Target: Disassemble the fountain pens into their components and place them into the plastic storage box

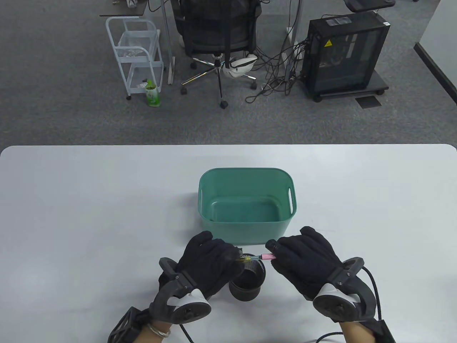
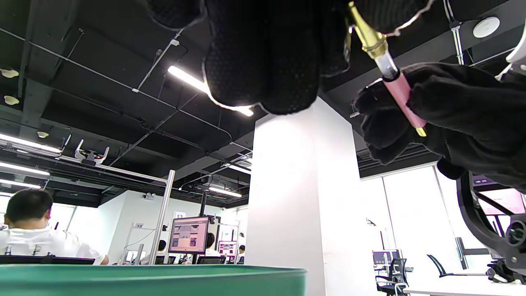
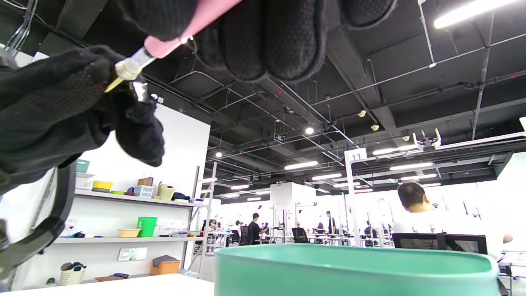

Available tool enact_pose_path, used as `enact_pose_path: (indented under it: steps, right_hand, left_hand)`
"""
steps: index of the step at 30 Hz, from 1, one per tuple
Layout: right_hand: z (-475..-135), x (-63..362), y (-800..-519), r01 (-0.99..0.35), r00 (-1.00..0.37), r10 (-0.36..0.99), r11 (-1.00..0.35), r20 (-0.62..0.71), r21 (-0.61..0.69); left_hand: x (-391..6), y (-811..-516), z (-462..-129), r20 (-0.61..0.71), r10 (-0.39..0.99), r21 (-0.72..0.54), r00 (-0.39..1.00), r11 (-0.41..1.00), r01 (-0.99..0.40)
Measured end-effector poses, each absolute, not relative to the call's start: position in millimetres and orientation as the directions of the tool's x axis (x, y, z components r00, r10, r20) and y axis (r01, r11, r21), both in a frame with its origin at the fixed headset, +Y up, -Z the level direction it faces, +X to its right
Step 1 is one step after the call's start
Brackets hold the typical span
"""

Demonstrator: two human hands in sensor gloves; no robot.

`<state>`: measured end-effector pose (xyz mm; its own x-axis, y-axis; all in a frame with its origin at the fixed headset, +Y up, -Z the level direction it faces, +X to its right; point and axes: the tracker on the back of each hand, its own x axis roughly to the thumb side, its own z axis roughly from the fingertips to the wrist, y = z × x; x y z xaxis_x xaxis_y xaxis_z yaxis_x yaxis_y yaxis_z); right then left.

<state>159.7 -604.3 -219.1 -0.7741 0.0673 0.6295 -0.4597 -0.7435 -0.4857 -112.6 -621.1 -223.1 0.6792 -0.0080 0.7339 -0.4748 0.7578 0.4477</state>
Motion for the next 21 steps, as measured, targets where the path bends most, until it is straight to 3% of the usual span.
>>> enact_pose_path:
  steps: [21]
  right_hand:
    - [-220.1, 187.8, -592.7, -0.469, -0.820, 0.106, -0.689, 0.563, -0.553]
  left_hand:
    - [-127.0, -612.5, -225.8, 0.711, 0.031, 0.465, 0.703, 0.729, -0.502]
